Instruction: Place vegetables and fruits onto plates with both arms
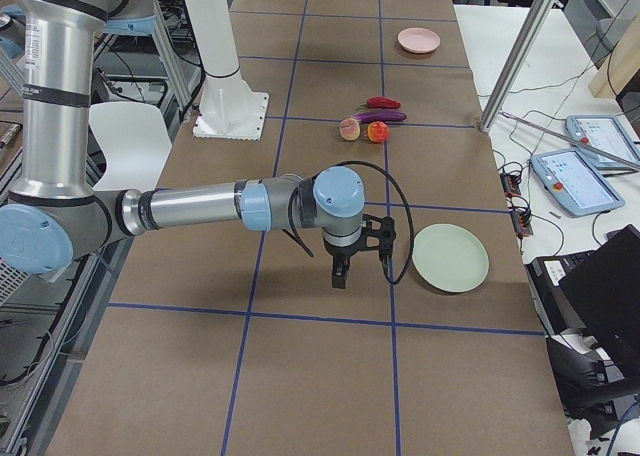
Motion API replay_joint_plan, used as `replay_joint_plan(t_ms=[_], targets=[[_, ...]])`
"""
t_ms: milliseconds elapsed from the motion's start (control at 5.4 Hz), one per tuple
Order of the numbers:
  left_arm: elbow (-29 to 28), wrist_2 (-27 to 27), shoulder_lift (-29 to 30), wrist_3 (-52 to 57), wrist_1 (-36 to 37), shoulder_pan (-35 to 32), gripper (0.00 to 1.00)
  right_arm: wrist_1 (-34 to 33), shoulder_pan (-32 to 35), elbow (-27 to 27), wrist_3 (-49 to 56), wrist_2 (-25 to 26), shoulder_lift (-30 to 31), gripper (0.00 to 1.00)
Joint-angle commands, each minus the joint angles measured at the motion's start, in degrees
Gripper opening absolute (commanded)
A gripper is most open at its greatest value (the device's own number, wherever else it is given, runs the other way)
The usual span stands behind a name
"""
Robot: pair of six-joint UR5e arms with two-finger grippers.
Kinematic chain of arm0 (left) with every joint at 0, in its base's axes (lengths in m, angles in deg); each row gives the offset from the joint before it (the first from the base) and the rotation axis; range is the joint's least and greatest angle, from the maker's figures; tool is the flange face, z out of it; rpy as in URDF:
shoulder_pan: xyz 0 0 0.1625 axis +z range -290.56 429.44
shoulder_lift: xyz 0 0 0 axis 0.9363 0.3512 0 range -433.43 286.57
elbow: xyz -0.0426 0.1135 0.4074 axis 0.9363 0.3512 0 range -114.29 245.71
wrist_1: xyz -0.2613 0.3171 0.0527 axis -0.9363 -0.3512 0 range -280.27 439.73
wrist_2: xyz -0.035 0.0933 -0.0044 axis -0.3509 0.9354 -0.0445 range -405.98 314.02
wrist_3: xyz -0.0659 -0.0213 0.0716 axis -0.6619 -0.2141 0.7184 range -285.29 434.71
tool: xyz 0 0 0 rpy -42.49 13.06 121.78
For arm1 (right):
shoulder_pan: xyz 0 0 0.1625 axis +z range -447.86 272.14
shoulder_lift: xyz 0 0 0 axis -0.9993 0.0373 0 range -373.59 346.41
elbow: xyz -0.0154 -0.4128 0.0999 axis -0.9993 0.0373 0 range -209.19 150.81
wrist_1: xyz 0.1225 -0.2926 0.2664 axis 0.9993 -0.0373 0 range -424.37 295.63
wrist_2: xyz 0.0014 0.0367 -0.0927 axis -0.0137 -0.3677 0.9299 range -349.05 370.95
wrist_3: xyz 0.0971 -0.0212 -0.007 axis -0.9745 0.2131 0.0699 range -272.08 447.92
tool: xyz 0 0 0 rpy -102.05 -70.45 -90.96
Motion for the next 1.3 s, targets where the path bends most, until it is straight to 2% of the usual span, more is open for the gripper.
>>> replay_joint_plan(t_ms=[0,185,370,556,741,926,1111], targets=[[-0.42,1.12,4.87,-14.03,-0.87,11.27,1.00,-0.06,-0.09,0.19,0.00,-0.04,-0.04,1.00],[-0.96,1.04,9.43,-25.09,-1.12,16.12,1.00,-0.06,-0.09,0.19,-0.09,0.05,-0.04,1.00],[-3.57,2.35,15.83,-35.55,-1.39,22.35,1.00,-0.06,-0.35,0.19,-0.09,-0.04,-0.13,1.00],[-7.60,4.27,22.15,-41.66,-1.74,25.28,1.00,-0.06,-0.53,0.28,-0.09,0.05,-0.30,1.00],[-10.95,7.16,26.13,-49.55,-6.79,28.09,1.00,-0.06,-0.96,0.45,-0.26,0.40,-0.48,1.00],[-16.20,9.98,26.78,-55.38,-18.41,30.47,1.00,-0.06,-1.84,0.80,-0.27,0.83,-0.74,1.00],[-23.82,14.35,31.23,-62.57,-26.01,34.15,1.00,-0.15,-2.54,1.33,-0.44,0.84,-1.61,1.00]])
